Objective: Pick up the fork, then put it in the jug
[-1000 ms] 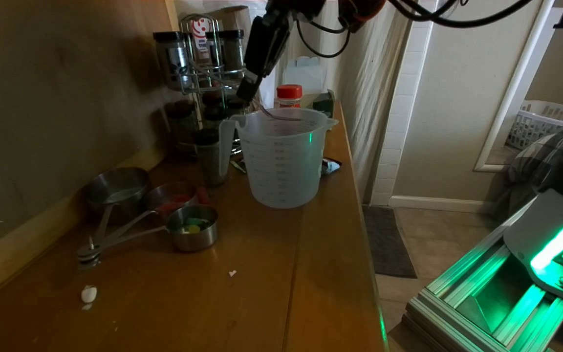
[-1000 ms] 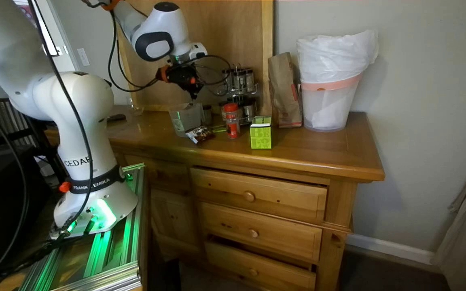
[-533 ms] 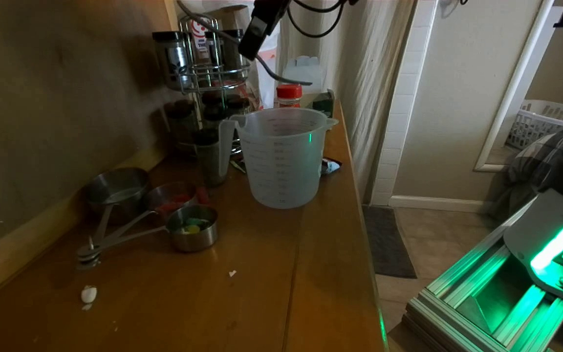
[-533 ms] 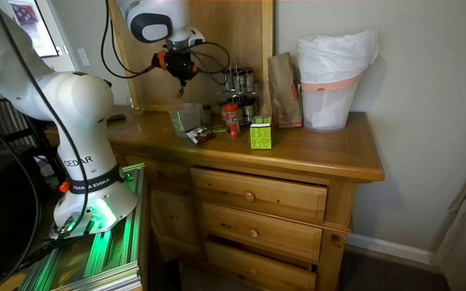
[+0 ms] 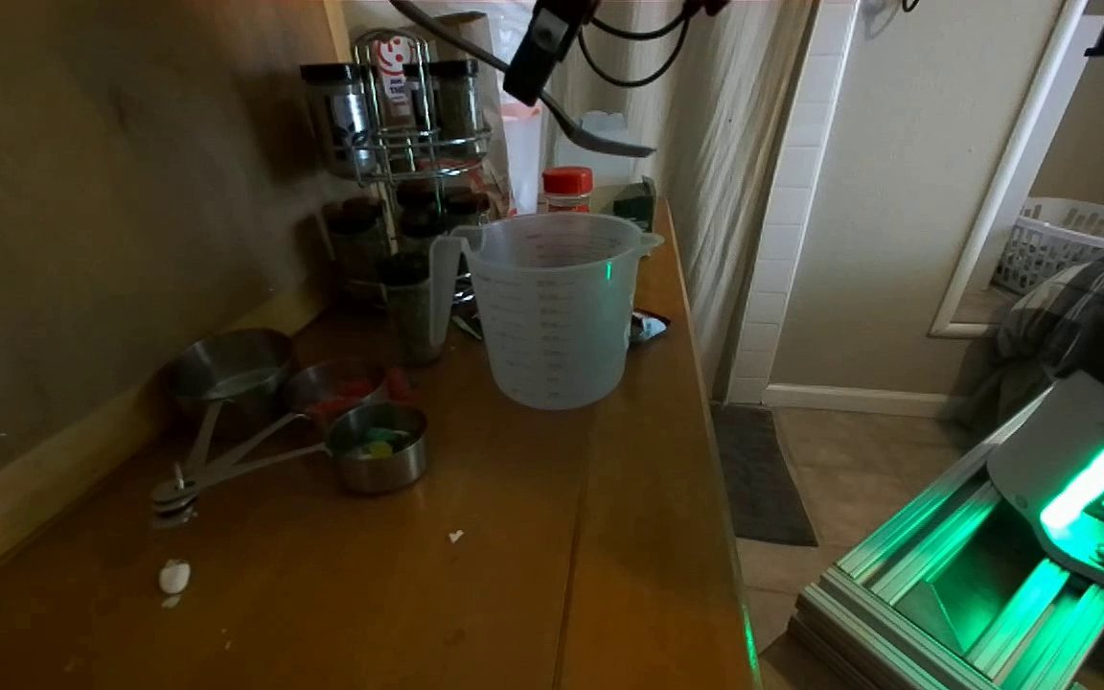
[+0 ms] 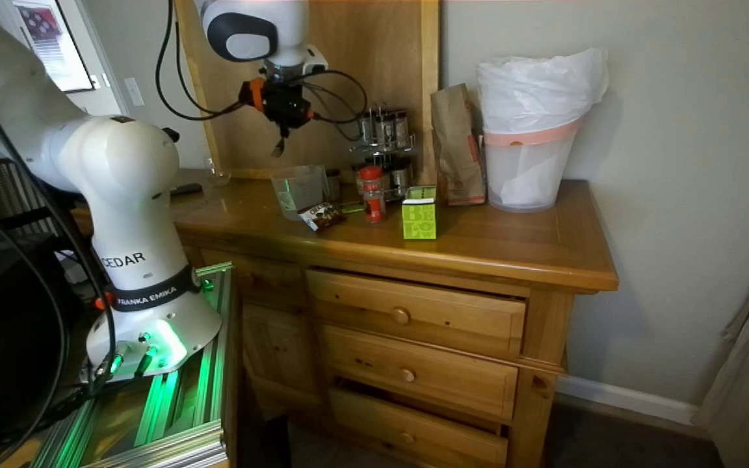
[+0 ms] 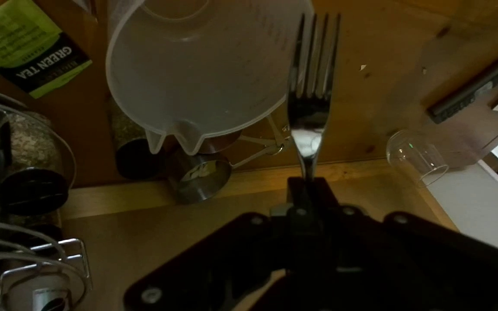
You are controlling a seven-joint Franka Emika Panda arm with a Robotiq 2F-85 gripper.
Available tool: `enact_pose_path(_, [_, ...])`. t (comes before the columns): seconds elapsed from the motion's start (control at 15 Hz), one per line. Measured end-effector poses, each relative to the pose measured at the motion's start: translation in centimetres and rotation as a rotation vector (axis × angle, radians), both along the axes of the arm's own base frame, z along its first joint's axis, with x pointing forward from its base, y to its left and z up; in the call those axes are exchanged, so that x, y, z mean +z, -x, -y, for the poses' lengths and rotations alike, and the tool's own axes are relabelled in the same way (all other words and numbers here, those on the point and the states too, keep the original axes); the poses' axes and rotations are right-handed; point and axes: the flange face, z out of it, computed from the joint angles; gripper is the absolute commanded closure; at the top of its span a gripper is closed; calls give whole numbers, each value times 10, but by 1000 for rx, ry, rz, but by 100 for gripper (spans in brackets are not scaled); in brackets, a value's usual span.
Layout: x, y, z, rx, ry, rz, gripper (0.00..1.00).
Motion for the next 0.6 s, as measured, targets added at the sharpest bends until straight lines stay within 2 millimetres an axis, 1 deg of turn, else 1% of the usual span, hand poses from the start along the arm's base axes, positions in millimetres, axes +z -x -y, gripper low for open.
enact_pose_path(0.2, [-12, -4, 5, -31, 4, -41, 93])
enact_pose_path(0.27, [-14, -4, 5, -32, 8, -46, 98])
enact_pose_path(0.6, [-16, -7, 5, -21, -8, -7, 98])
